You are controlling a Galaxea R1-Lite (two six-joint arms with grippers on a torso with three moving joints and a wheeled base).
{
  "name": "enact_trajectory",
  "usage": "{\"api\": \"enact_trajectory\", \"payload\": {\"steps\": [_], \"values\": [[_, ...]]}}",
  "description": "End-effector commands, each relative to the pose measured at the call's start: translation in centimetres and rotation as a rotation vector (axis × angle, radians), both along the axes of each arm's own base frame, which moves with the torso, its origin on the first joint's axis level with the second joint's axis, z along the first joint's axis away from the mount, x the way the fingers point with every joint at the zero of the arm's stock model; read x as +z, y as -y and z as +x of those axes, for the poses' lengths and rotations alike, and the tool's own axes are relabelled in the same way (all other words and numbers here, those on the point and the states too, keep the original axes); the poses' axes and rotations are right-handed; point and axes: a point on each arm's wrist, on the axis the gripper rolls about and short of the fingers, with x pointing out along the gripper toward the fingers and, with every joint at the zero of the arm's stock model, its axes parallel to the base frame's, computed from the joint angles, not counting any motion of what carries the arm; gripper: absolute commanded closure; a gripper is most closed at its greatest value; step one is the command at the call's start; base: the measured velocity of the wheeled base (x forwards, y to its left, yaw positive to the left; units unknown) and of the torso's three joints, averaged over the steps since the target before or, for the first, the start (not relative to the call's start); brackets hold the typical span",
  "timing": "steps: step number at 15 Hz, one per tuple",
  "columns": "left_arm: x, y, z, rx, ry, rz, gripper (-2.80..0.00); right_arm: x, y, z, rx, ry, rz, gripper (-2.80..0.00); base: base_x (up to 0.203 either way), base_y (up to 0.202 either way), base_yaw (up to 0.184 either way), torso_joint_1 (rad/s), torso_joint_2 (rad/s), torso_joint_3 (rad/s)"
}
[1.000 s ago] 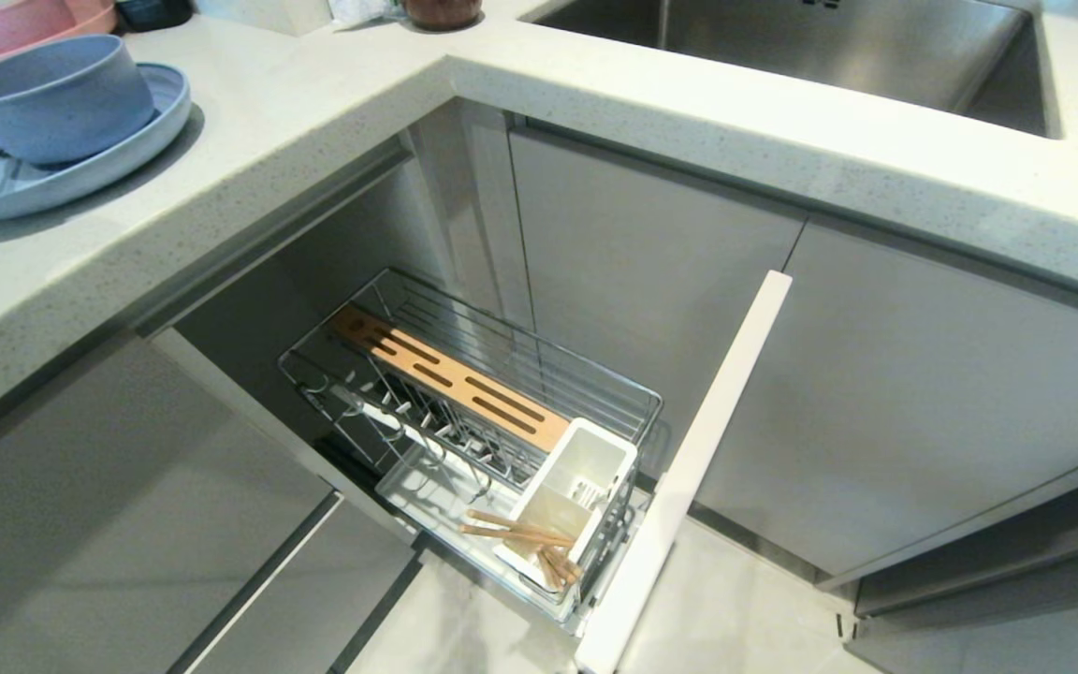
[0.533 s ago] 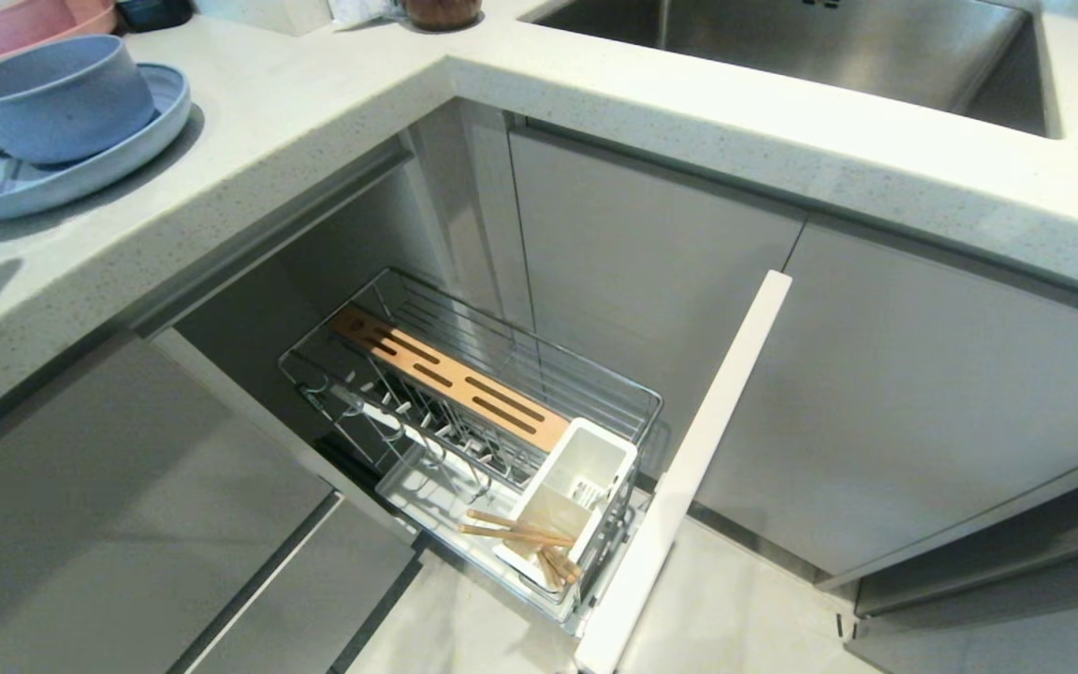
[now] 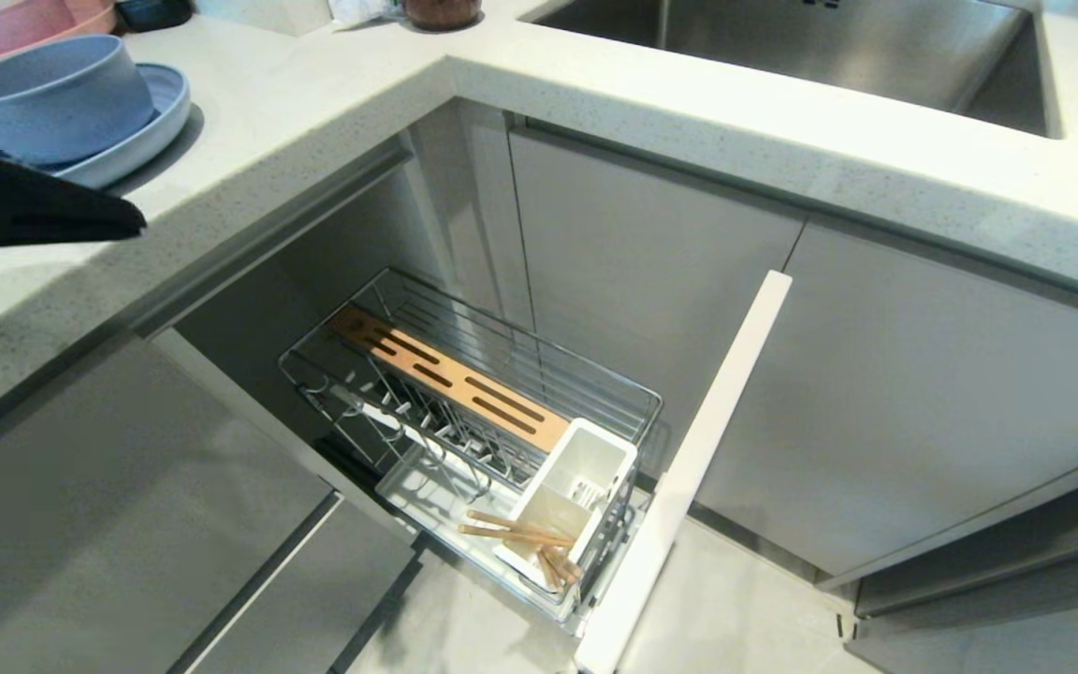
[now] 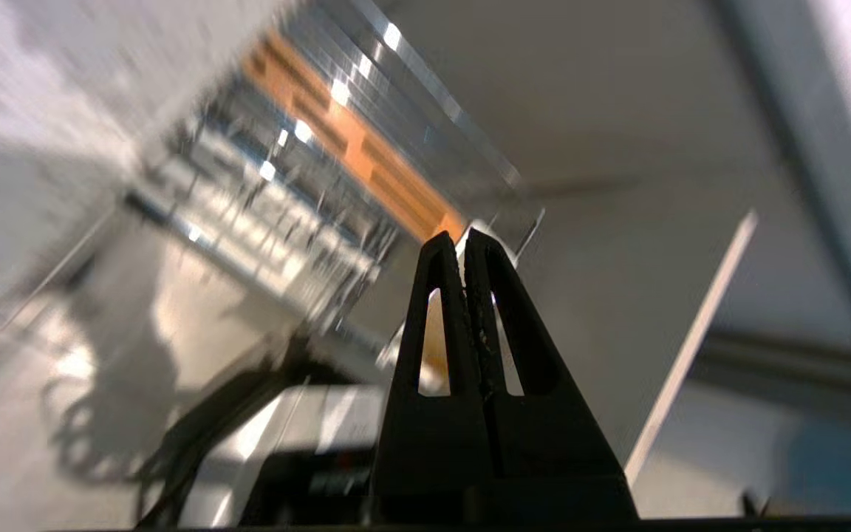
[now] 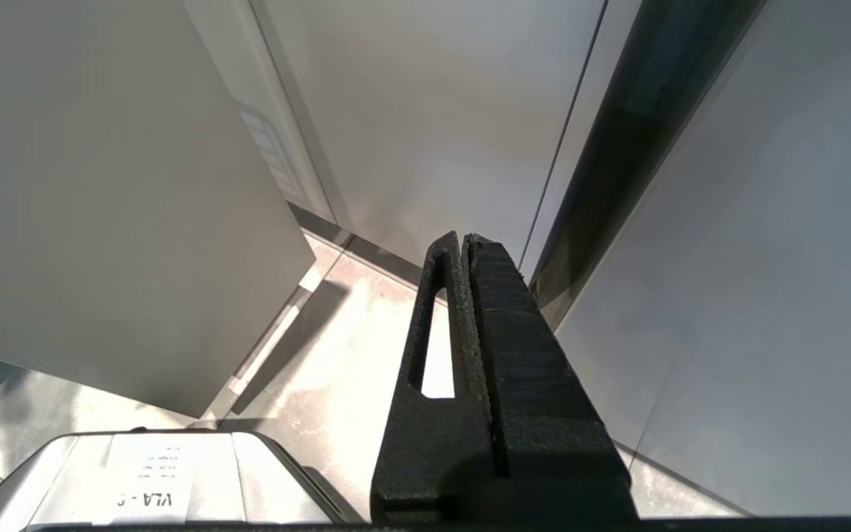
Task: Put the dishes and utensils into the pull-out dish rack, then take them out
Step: Take the chopsticks out of the cupboard
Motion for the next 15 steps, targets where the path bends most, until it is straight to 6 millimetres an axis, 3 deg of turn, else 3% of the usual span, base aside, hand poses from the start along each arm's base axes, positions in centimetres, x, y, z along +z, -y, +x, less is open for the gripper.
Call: {"api": "enact_trajectory", "payload": {"steps": [1, 5, 10, 14, 15], "values": [[-1.1, 0.9, 1.1, -0.048, -0.096, 0.047, 0.00, 0.0, 0.0, 0.0, 0.000, 0.003, 0.000, 0.00, 0.000, 0.000, 0.000, 0.000, 0.00, 0.000], [-2.0, 1.4, 1.2, -0.198, -0.208, 0.065, 0.00, 0.0, 0.0, 0.0, 0.000, 0.003, 0.000, 0.00, 0.000, 0.000, 0.000, 0.000, 0.00, 0.000], [-3.6, 2.7, 3.0, -0.295, -0.364, 0.064, 0.00, 0.0, 0.0, 0.0, 0.000, 0.003, 0.000, 0.00, 0.000, 0.000, 0.000, 0.000, 0.00, 0.000], [-6.4, 5.3, 4.8, -0.372, -0.505, 0.120, 0.00, 0.0, 0.0, 0.0, 0.000, 0.003, 0.000, 0.00, 0.000, 0.000, 0.000, 0.000, 0.00, 0.000], [-7.4, 6.4, 5.3, -0.395, -0.548, 0.141, -2.80, 0.0, 0.0, 0.0, 0.000, 0.003, 0.000, 0.00, 0.000, 0.000, 0.000, 0.000, 0.00, 0.000]]}}
